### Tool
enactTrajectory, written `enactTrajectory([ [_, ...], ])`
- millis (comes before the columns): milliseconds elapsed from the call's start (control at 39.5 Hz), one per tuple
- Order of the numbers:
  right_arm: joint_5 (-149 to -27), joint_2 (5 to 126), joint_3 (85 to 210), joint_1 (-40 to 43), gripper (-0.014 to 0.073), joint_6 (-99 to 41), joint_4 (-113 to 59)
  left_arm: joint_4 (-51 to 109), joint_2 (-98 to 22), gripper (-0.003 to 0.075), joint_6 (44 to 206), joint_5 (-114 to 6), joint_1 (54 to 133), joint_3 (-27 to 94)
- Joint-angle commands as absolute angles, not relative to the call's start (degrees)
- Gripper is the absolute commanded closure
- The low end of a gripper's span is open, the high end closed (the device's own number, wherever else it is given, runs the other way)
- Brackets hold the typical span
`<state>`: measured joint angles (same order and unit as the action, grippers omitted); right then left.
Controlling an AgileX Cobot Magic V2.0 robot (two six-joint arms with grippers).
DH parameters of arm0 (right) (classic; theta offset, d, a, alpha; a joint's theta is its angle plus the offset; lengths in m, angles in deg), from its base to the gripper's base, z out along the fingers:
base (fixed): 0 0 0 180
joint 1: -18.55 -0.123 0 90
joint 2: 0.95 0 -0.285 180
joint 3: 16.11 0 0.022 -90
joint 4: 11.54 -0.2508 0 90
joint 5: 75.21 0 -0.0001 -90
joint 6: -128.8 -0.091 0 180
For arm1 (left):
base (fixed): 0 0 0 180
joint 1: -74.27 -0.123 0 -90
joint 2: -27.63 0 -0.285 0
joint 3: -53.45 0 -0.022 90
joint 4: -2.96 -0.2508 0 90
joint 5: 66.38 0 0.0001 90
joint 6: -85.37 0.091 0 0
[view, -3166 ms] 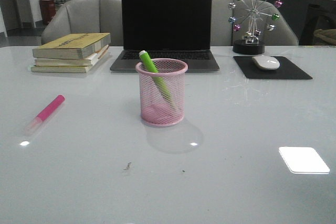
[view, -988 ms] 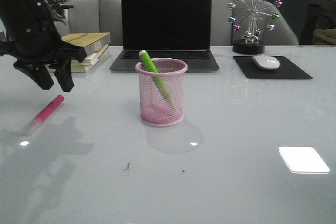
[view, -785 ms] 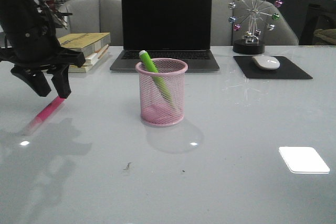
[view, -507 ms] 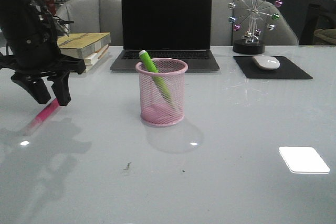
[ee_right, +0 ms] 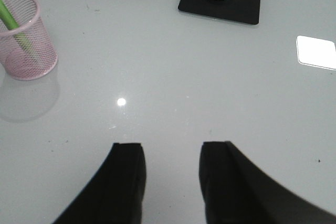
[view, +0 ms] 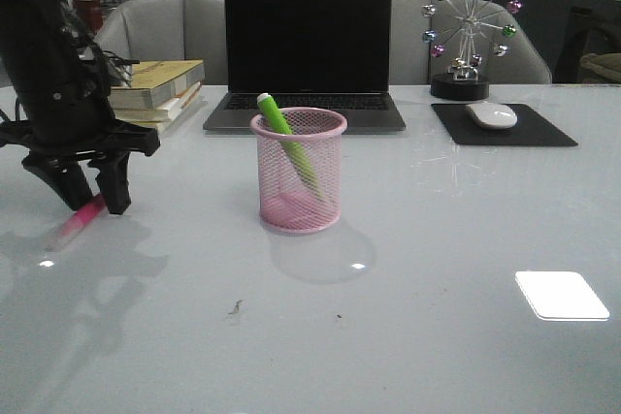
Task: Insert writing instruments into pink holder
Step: 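Lower the left gripper over the pink highlighter, then close the left gripper on the pink highlighter and lift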
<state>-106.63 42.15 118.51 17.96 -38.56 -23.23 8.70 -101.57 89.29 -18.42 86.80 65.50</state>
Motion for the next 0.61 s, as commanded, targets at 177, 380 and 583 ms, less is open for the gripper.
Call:
enactTrajectory([
  [177, -103.18, 41.96, 120.17, 18.36, 0.0209, -38.16, -23.21, 9.27, -99.36, 0.0552, 88.73, -18.95, 87.05, 67.15],
  [380, -103.43, 41.96, 120.17, 18.36, 0.0209, -38.16, -23.21, 9.27, -99.89, 0.0626, 88.91, -18.81, 87.05, 67.15],
  [583, -104.26, 41.96, 120.17, 18.36, 0.0209, -38.16, -23.21, 11.57, -99.12, 0.0628, 88.97, -19.42, 87.05, 67.25],
])
